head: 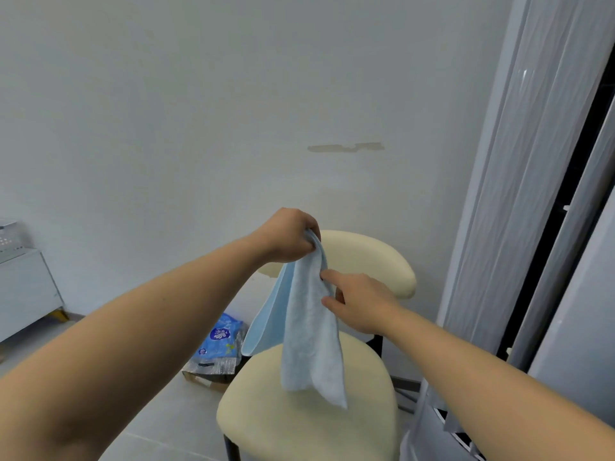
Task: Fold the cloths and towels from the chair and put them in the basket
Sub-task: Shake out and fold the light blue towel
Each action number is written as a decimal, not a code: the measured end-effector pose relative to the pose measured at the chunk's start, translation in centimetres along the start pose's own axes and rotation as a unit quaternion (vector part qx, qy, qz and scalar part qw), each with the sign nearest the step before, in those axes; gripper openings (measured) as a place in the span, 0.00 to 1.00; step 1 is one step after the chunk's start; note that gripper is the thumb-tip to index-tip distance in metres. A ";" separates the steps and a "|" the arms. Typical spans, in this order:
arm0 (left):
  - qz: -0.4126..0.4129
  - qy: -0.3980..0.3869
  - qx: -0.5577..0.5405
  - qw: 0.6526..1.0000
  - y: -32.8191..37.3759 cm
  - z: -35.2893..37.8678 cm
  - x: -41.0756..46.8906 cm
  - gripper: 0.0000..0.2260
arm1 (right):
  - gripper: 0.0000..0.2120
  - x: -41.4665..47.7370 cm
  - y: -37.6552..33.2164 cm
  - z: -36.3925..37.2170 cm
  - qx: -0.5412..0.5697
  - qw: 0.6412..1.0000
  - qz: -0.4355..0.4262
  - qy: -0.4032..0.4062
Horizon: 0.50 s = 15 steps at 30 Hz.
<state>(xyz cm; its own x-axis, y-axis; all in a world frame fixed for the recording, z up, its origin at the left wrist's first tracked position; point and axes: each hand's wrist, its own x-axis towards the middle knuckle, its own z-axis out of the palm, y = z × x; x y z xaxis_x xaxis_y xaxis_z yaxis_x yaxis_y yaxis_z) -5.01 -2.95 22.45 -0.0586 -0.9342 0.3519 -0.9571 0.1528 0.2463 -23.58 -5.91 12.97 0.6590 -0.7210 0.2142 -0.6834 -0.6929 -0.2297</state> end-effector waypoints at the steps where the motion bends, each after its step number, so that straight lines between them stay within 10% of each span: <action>1: -0.001 -0.001 -0.006 1.000 0.1 0.0 -0.1 0.11 | 0.22 0.1 -0.2 -0.1 -0.043 0.999 -0.015 0.014; 15: -0.020 0.017 -0.010 1.000 -1.2 -0.5 -0.5 0.10 | 0.17 1.3 0.7 2.0 -0.035 0.995 0.086 0.029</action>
<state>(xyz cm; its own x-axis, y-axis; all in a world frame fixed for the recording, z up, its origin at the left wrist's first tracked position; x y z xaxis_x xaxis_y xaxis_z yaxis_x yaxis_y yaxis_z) -3.66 -2.48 22.41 -0.0102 -0.9279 0.3727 -0.9525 0.1224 0.2788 -22.57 -7.26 11.22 0.5122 -0.8268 0.2327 -0.8060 -0.5562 -0.2022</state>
